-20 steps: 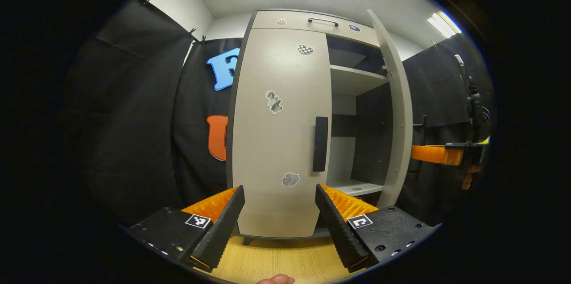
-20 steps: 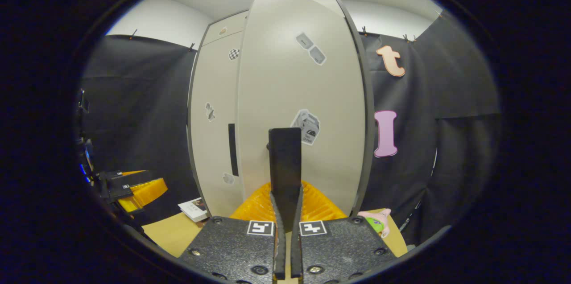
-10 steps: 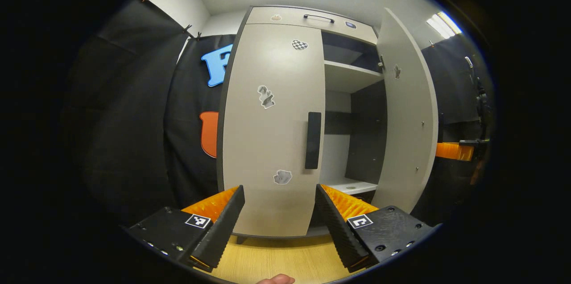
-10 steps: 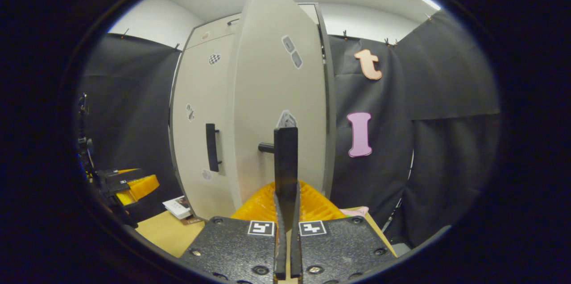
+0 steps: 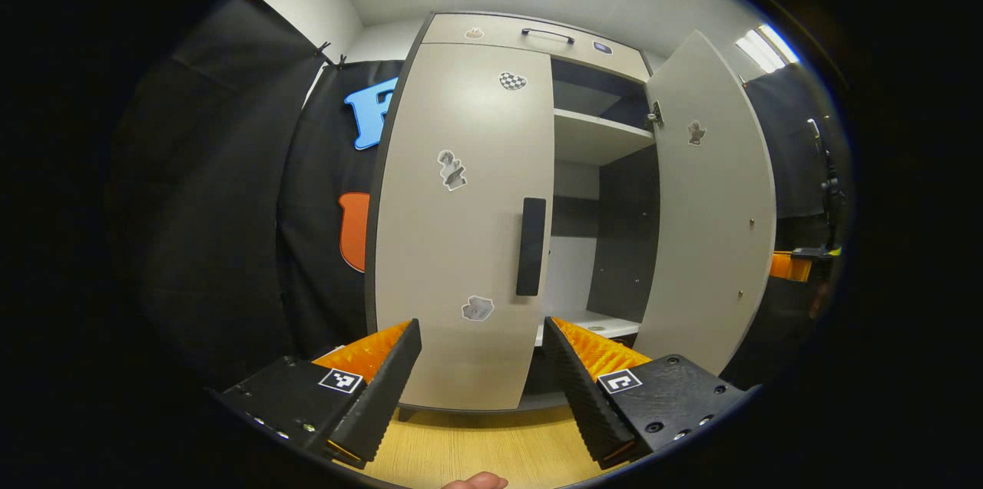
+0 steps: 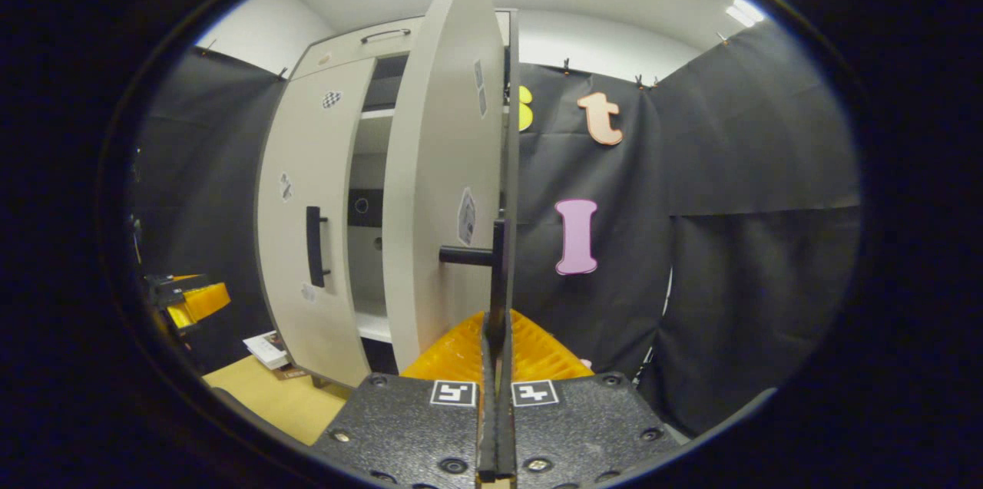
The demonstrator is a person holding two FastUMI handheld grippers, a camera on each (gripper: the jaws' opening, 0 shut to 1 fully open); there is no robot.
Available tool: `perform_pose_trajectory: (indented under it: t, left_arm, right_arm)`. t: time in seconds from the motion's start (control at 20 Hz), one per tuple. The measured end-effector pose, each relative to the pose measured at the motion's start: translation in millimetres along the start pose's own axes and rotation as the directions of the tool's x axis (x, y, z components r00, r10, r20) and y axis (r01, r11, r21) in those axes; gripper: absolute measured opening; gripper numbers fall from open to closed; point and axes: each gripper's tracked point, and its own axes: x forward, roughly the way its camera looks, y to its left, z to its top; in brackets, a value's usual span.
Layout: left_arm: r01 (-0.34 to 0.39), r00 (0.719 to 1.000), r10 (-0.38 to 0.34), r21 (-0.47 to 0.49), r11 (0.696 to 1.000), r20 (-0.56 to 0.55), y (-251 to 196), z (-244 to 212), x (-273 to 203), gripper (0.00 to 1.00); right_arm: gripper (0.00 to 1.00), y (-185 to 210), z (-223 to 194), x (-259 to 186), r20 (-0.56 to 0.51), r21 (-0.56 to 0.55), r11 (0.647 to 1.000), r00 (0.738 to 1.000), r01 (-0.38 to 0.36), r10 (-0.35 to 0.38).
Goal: Open the right door of the double-door shoe cabinet with the right hand, and open the left door with the left hand.
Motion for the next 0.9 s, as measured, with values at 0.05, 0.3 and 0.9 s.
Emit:
perform_pose_trajectory:
  t: [0.05,0.3,0.9]
  left_arm:
    - [0.002,1.000,-0.002,0.001,1.000,0.002,-1,1,0,0.95]
    - [0.001,1.000,-0.001,0.001,1.000,0.005,-4,3,1,0.95]
    - [-0.043,0.999,0.044,0.015,0.999,-0.019,7,-11,-10,0.95]
  right_arm:
    - [0.04,-13,1,-1,0.002,-0.006,1.000,1.000,0.023,-0.023]
    - [0.04,-24,1,2,0.023,0.034,0.999,1.000,-0.002,0.001]
    - [0.04,9,-2,-84,0.055,0.103,0.995,0.998,0.014,-0.019]
